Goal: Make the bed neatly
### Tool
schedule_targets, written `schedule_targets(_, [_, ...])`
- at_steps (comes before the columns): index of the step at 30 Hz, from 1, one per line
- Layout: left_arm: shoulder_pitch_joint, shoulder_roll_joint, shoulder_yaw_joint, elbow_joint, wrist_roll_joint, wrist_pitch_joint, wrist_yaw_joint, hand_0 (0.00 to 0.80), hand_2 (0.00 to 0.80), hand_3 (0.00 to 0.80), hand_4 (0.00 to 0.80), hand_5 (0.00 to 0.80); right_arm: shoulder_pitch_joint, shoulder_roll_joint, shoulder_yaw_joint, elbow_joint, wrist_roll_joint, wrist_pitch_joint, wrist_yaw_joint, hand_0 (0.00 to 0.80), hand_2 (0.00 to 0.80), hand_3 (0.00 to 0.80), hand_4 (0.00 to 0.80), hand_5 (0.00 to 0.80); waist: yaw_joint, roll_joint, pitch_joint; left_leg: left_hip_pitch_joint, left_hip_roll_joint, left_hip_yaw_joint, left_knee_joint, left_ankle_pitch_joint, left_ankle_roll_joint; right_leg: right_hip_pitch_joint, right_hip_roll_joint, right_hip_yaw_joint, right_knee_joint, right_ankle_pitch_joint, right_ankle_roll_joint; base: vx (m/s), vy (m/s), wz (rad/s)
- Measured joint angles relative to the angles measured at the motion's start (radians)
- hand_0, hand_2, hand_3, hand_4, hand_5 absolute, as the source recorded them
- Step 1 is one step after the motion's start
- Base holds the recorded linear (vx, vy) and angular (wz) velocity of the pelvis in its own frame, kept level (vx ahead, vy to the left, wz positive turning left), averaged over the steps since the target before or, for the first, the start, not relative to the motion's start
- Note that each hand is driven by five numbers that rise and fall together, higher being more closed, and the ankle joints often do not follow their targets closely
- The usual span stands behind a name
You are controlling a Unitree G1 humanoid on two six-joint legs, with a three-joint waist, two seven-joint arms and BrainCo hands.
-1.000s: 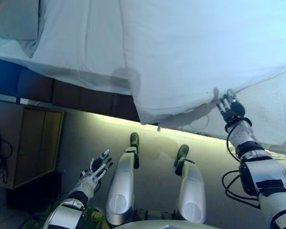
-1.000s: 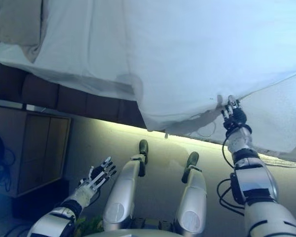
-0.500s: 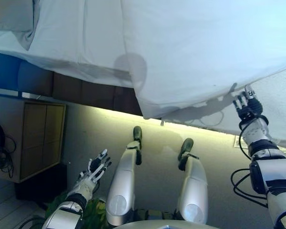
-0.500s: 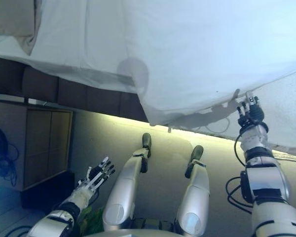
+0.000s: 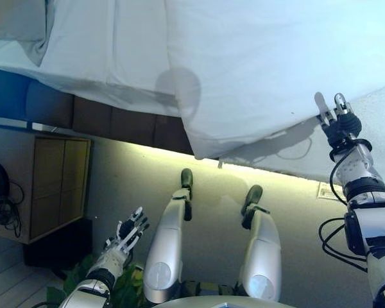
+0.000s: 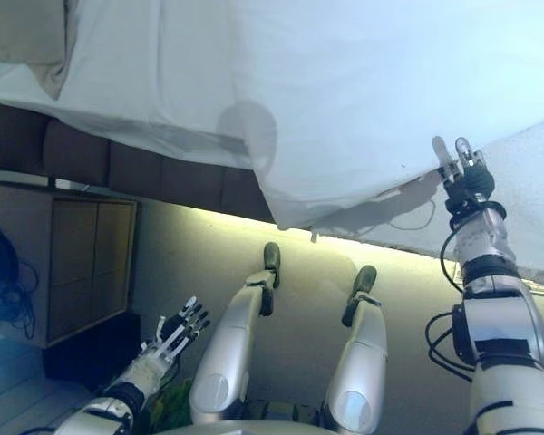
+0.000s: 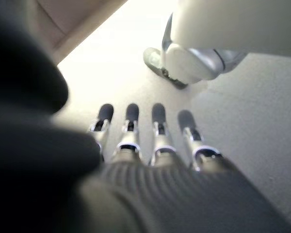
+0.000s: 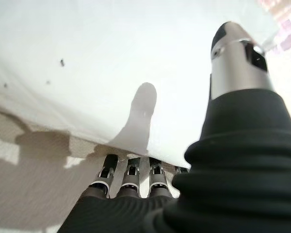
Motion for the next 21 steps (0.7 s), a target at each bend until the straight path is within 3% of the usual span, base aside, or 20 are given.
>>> schedule_targets(10, [0.067,0.0,0.0,-0.052,0.001,0.016,-0.002,0.0,0.0,0.0,0.0,0.0,-0.128,-0.07,0.078,-0.048,0.0,0.019,-0.002,0.0,0.0,0.0,0.0,0.0,0.025,0.042,0.001,0.0,0.0,-0.008,-0.034,0.032,-0.003,-0.013,0.002,-0.006,0.001,0.004,-0.015,-0.001,0.0,0.0])
schedule_targets(11, [0.073,0.0,0.0,-0.052,0.001,0.019,-0.003,0.0,0.0,0.0,0.0,0.0,-0.132,-0.07,0.081,-0.054,-0.001,0.019,-0.004,0.317,0.317,0.317,0.317,0.317,0.026,0.042,0.001,0.0,-0.001,-0.008,-0.037,0.034,-0.003,-0.014,0.002,-0.006,0.001,0.004,-0.016,0.0,0.0,0.0])
schedule_targets(12, [0.079,0.0,0.0,-0.052,0.001,0.02,-0.004,0.0,0.0,0.0,0.0,0.0,-0.135,-0.071,0.089,-0.061,-0.001,0.019,-0.01,0.8,0.8,0.8,0.8,0.8,0.025,0.042,0.001,0.0,-0.001,-0.008,-0.037,0.034,-0.003,-0.014,0.002,-0.005,0.001,0.004,-0.016,0.0,0.0,0.0])
schedule_targets(21, [0.08,0.002,0.001,-0.059,0.001,0.019,-0.016,0.0,0.0,0.0,0.0,0.0,-0.139,-0.098,0.108,-0.065,-0.067,0.007,-0.014,0.8,0.8,0.8,0.8,0.8,0.025,0.042,0.001,0.039,0.003,-0.006,-0.045,0.034,-0.003,0.029,0.009,-0.006,-0.02,0.015,-0.01,0.001,-0.005,-0.02])
